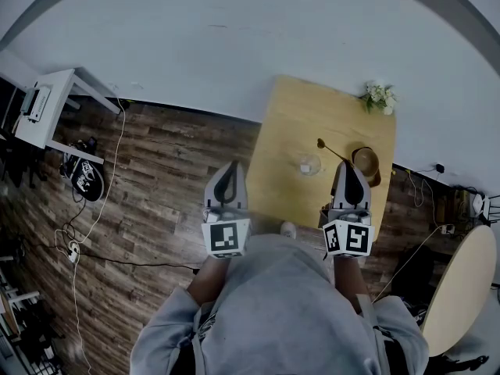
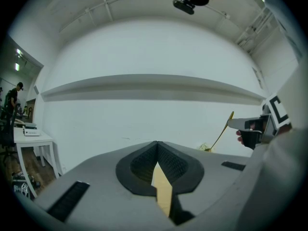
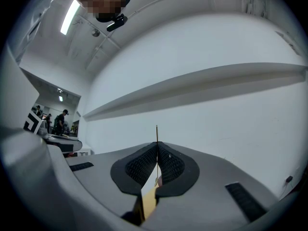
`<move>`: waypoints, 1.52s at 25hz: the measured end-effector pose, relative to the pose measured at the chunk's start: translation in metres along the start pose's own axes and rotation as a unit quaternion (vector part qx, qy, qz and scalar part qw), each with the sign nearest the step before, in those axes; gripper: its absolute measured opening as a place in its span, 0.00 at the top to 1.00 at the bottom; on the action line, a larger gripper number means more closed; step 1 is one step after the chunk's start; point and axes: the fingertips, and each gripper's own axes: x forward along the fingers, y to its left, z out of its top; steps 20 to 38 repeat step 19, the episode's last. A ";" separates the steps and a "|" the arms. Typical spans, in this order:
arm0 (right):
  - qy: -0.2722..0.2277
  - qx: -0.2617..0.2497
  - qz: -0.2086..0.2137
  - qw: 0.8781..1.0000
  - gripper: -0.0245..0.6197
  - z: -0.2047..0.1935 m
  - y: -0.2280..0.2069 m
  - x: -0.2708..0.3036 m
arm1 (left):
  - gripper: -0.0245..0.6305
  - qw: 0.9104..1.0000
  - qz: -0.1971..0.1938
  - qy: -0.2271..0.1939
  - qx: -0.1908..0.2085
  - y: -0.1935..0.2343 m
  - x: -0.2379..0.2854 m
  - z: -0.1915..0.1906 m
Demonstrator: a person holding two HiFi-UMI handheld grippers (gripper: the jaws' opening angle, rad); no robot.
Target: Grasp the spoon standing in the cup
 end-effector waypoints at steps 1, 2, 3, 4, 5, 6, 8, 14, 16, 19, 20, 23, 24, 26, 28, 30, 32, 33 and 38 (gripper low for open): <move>-0.001 -0.001 0.001 1.000 0.96 0.000 0.000 0.000 | 0.96 1.000 0.000 0.000 0.000 0.000 0.000 0.000; -0.002 -0.002 0.002 1.000 0.96 0.001 0.001 0.000 | 0.96 1.000 0.000 0.000 0.001 0.001 -0.001 0.000; -0.004 -0.003 0.003 1.000 0.96 0.001 0.001 -0.001 | 0.96 1.000 0.001 -0.001 0.001 0.001 -0.001 0.001; -0.005 -0.003 0.003 1.000 0.96 0.002 0.001 -0.001 | 0.96 1.000 0.001 -0.001 0.001 0.001 -0.001 0.001; -0.006 -0.003 0.003 1.000 0.96 0.003 0.001 -0.001 | 0.96 1.000 0.001 -0.002 0.001 0.001 -0.002 0.002; -0.006 -0.003 0.004 1.000 0.96 0.003 0.001 -0.002 | 0.96 1.000 0.002 -0.003 0.002 0.001 -0.002 0.002; -0.006 -0.003 0.003 1.000 0.96 0.003 0.001 -0.002 | 0.96 1.000 0.002 -0.005 0.003 0.000 -0.002 0.002; -0.007 -0.006 0.004 1.000 0.96 0.002 0.001 -0.003 | 0.96 1.000 0.001 -0.004 0.002 0.000 -0.003 0.001; -0.007 -0.005 0.003 1.000 0.96 0.002 0.002 -0.003 | 0.96 1.000 0.002 -0.002 0.001 0.001 -0.004 0.000; -0.007 -0.003 0.002 1.000 0.96 0.003 0.001 -0.003 | 0.96 1.000 0.003 -0.003 0.001 0.001 -0.003 0.000; -0.007 -0.003 0.002 1.000 0.96 0.003 0.001 -0.003 | 0.96 1.000 0.003 -0.003 0.001 0.001 -0.003 0.000; -0.007 -0.003 0.002 1.000 0.96 0.003 0.001 -0.003 | 0.96 1.000 0.003 -0.003 0.001 0.001 -0.003 0.000; -0.007 -0.003 0.002 1.000 0.96 0.003 0.001 -0.003 | 0.96 1.000 0.003 -0.003 0.001 0.001 -0.003 0.000; -0.007 -0.003 0.002 1.000 0.96 0.003 0.001 -0.003 | 0.96 1.000 0.003 -0.003 0.001 0.001 -0.003 0.000; -0.007 -0.003 0.002 1.000 0.96 0.003 0.001 -0.003 | 0.96 1.000 0.003 -0.003 0.001 0.001 -0.003 0.000; -0.007 -0.003 0.002 1.000 0.96 0.003 0.001 -0.003 | 0.96 1.000 0.003 -0.003 0.001 0.001 -0.003 0.000; -0.007 -0.003 0.002 1.000 0.96 0.003 0.001 -0.003 | 0.96 1.000 0.003 -0.003 0.001 0.001 -0.003 0.000; -0.007 -0.003 0.002 1.000 0.96 0.003 0.001 -0.003 | 0.96 1.000 0.003 -0.003 0.001 0.001 -0.003 0.000; -0.007 -0.003 0.002 1.000 0.96 0.003 0.001 -0.003 | 0.96 1.000 0.003 -0.003 0.001 0.001 -0.003 0.000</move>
